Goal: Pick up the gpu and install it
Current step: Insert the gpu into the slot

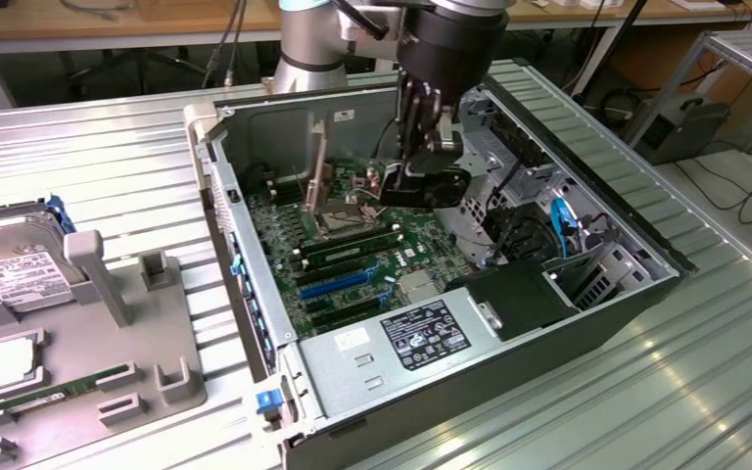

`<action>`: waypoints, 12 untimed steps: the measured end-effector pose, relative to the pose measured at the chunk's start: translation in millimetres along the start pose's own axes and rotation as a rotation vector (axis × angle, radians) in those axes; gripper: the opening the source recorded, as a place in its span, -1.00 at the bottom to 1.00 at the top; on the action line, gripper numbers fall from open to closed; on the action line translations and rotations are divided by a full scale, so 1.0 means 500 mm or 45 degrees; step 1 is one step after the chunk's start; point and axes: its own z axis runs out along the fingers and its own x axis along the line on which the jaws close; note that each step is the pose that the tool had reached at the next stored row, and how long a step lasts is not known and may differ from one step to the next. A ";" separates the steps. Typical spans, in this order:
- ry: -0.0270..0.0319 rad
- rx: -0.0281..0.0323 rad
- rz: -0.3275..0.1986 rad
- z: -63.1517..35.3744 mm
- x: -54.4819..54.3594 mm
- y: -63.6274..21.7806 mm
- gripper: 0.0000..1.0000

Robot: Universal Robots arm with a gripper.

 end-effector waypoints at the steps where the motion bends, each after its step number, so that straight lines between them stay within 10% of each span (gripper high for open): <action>1: 0.0007 -0.0001 -0.026 0.001 0.000 0.000 -0.47; 12: 0.0071 0.0026 -0.298 0.016 0.006 -0.002 -0.47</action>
